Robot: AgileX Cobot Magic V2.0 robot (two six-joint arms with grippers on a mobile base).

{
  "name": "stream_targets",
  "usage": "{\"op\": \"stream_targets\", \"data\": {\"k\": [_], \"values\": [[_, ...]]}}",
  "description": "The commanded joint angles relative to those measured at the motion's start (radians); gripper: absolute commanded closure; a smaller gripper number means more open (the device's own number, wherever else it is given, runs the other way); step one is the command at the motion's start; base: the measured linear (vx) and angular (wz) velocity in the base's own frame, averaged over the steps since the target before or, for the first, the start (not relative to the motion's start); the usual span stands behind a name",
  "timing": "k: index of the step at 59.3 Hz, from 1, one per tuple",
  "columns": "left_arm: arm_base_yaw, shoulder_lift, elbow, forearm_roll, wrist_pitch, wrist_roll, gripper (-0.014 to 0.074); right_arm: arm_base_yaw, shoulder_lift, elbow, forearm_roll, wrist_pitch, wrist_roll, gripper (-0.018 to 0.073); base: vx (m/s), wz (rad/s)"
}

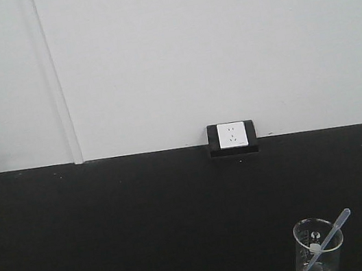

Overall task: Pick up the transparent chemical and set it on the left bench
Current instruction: 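Close the right gripper on the clear dropper pipette standing in the beaker, then lift the pipette straight up out of the glass beaker with the right gripper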

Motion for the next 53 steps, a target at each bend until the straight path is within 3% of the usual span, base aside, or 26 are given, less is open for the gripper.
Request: {"op": "stream_targets", "data": {"k": [1,8,21,26,37,53], "values": [[-0.002,-0.019,0.016,-0.001,-0.078,-0.008,0.06,-0.005,0.039,-0.038,0.005,-0.085,0.003,0.0481,0.0,0.0],[-0.002,-0.019,0.016,-0.001,-0.078,-0.008,0.06,-0.005,0.071,-0.038,0.006,-0.104,0.003,0.0375,0.0,0.0],[-0.002,-0.019,0.016,-0.001,-0.078,-0.008,0.06,-0.005,0.097,-0.038,0.01,-0.122,0.003,0.0066,0.0,0.0],[-0.002,-0.019,0.016,-0.001,-0.078,-0.008,0.06,-0.005,0.102,-0.038,0.043,-0.125,0.006,-0.0009,0.0,0.0],[-0.002,-0.019,0.016,-0.001,-0.078,-0.008,0.06,-0.009,0.184,-0.079,0.263,-0.084,-0.001,0.0006,0.0,0.0],[-0.002,-0.019,0.016,-0.001,-0.078,-0.008,0.06,-0.006,0.462,-0.253,0.271,0.028,0.009,0.0068,0.0,0.0]]}}
